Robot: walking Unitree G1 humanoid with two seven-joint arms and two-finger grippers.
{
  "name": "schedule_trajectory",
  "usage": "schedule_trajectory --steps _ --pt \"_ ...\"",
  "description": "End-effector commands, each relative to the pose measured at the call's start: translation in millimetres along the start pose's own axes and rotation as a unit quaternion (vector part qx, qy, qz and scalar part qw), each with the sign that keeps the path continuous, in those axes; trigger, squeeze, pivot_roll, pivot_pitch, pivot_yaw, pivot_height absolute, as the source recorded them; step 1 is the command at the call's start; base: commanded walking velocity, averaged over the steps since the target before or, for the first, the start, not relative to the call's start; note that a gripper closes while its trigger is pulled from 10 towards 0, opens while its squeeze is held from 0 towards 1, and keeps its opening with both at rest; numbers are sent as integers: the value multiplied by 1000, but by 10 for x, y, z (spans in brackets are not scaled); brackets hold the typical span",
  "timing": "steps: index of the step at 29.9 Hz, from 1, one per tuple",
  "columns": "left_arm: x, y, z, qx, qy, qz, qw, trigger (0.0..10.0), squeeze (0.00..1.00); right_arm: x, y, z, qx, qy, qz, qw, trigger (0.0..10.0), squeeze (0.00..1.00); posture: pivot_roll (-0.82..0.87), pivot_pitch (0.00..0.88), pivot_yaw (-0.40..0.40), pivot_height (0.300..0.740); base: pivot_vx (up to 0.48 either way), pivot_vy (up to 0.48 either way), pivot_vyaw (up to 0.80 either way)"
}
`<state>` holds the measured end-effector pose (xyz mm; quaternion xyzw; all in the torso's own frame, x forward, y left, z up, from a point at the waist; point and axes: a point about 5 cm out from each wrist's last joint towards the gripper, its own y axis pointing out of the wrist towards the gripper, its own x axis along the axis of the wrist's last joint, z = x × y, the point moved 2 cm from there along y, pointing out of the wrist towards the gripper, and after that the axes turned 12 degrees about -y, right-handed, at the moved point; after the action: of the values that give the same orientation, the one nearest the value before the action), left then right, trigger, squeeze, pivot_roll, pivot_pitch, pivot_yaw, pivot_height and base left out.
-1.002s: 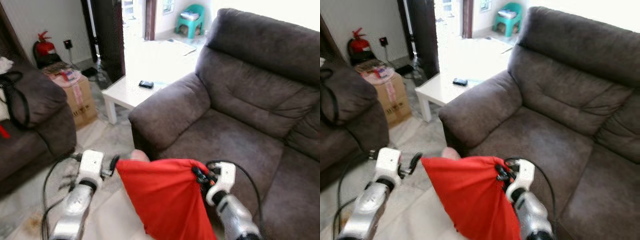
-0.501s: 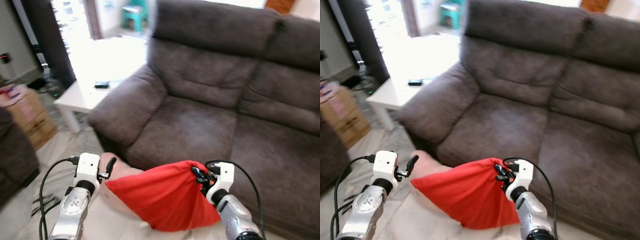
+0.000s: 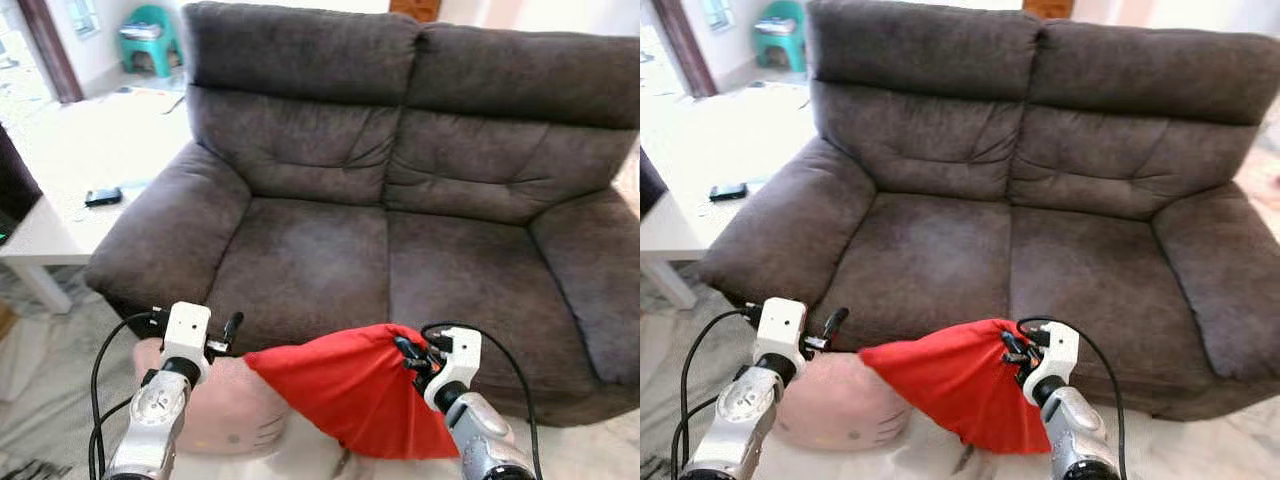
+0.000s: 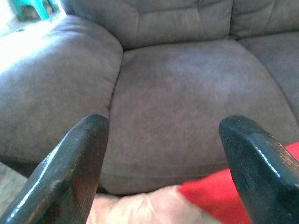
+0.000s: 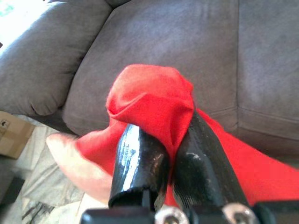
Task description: Move the pillow to the sofa from floor
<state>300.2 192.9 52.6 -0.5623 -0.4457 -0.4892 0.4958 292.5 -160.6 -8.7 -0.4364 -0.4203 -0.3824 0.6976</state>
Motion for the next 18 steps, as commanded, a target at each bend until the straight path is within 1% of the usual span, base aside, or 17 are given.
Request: schedule_trajectory --steps 1,4,6,8,10,12,13,14,15,16,17,18 --pt "-30 -12 7 -2 4 8 1000 10000 0 299 100 40 16 -30 -56 998 10000 0 80 0 -25 740 0 0 0" --pt "-37 -30 35 -7 9 16 1000 10000 0 316 109 102 50 -44 -54 996 10000 0 81 0 -25 740 0 0 0" --pt "-46 -64 51 -29 16 30 999 10000 0 318 101 175 101 -69 -43 992 10000 0 79 0 -24 740 0 0 0" --pt "-53 -89 52 -46 25 40 998 10000 0 316 91 210 129 -85 -35 987 10000 0 80 0 -23 740 0 0 0" --pt "-91 -158 79 -82 43 68 993 10000 0 310 61 282 185 -114 -19 976 10000 0 81 0 -23 740 0 0 0" --pt "-121 -200 109 -99 49 87 990 10000 0 318 42 306 209 -126 -13 970 10000 0 82 0 -24 740 0 0 0" --pt "-150 -249 134 -121 54 108 985 10000 0 333 15 337 239 -137 -9 961 10000 0 83 0 -25 740 0 0 0" --pt "-150 -249 134 -121 54 108 985 10000 0 333 15 337 239 -137 -9 961 10000 0 83 0 -25 740 0 0 0" --pt "-159 -271 150 -130 59 117 983 10000 0 333 1 350 253 -145 -3 956 10000 0 84 0 -25 740 0 0 0" --pt "-170 -301 167 -143 65 131 979 10000 0 320 -27 366 276 -158 9 948 10000 0 88 0 -26 740 0 0 0" --pt "-170 -301 167 -143 65 131 979 10000 0 320 -27 366 276 -158 9 948 10000 0 88 0 -26 740 0 0 0" --pt "-173 -325 171 -156 67 143 975 10000 0 308 -56 377 295 -168 19 940 10000 0 92 0 -26 740 0 0 0"
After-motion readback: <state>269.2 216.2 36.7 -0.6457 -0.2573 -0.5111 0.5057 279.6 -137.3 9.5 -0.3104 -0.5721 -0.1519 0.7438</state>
